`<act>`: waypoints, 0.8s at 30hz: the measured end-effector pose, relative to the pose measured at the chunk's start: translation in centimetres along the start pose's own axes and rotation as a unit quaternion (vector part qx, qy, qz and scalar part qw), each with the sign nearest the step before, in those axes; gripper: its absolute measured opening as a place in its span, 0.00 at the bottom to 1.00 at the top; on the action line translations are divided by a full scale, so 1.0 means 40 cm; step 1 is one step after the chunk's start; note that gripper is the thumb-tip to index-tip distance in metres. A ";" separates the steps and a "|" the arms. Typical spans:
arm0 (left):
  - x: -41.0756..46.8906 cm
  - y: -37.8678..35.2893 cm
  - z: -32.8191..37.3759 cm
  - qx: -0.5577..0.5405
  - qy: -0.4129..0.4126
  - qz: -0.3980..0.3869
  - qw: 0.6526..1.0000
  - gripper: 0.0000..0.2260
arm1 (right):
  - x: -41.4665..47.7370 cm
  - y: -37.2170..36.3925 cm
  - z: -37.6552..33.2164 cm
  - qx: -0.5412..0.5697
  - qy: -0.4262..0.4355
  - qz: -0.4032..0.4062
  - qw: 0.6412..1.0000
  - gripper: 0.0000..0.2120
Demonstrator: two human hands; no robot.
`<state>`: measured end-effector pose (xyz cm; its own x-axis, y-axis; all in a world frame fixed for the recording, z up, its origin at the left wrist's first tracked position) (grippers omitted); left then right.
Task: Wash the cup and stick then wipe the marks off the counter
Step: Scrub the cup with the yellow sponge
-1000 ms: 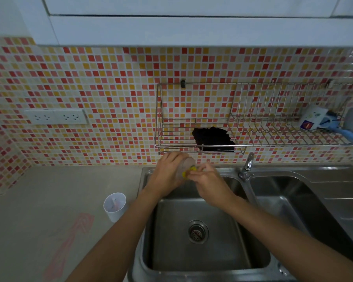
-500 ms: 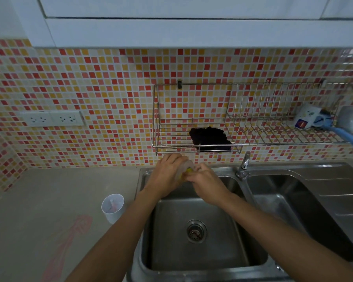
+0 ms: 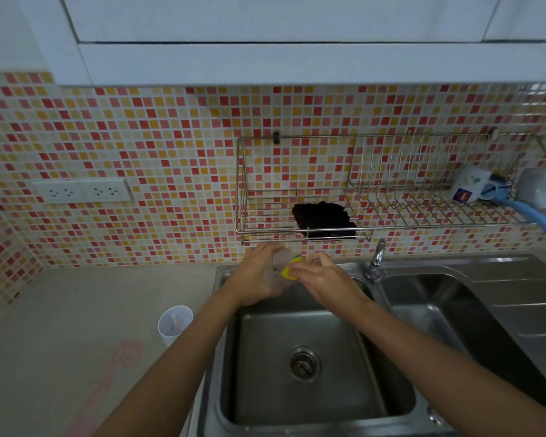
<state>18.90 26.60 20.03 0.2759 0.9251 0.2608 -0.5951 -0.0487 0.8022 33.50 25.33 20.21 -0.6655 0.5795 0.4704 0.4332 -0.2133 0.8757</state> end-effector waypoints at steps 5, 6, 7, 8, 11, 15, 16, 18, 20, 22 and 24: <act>-0.012 0.004 -0.003 -0.021 0.037 0.068 0.997 0.40 | 0.016 0.010 -0.015 0.016 0.009 -0.006 1.000 0.18; -0.014 0.008 -0.003 -0.013 0.027 0.085 0.996 0.38 | 0.015 0.005 -0.019 0.031 0.004 -0.014 0.999 0.17; -0.014 0.009 -0.005 -0.003 0.013 0.095 0.995 0.36 | 0.011 -0.003 -0.022 0.053 -0.011 -0.025 0.998 0.16; -0.016 0.008 -0.009 0.007 0.000 0.097 0.995 0.35 | 0.008 -0.014 -0.025 0.077 -0.033 -0.037 0.996 0.16; -0.028 0.003 -0.007 0.035 -0.015 0.078 0.996 0.32 | 0.003 -0.039 -0.036 0.101 -0.060 -0.072 0.990 0.16; -0.033 -0.003 -0.005 0.076 -0.010 0.051 0.996 0.32 | 0.021 -0.028 -0.057 -0.011 0.039 -0.105 0.994 0.20; -0.032 -0.006 -0.007 0.077 -0.006 0.041 0.996 0.32 | 0.026 -0.025 -0.050 -0.053 0.050 -0.107 0.992 0.22; -0.034 -0.009 -0.012 0.072 0.000 0.034 0.997 0.34 | 0.029 -0.017 -0.031 -0.092 0.047 -0.095 0.990 0.25; -0.035 -0.006 -0.019 0.057 0.006 0.039 0.998 0.35 | 0.021 -0.016 -0.023 -0.087 0.028 -0.072 0.993 0.25; -0.034 -0.006 -0.030 0.051 0.010 0.039 0.998 0.35 | 0.005 -0.039 -0.029 -0.018 -0.017 -0.055 0.998 0.21; -0.035 -0.009 -0.033 0.067 0.002 0.026 0.997 0.35 | -0.010 -0.069 -0.041 0.081 -0.076 -0.072 0.991 0.17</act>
<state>17.72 25.82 18.67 0.2446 0.9211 0.3029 -0.5026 -0.1467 0.8520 31.56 24.39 17.79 -0.6344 0.7086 0.3089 0.4406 0.0031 0.8977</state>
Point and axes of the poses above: each hand's wrist, its own x-axis towards the middle knuckle, its own y-axis out of the back of the hand, z = x × y, the point moved 6 cm from there along x, towards the middle knuckle
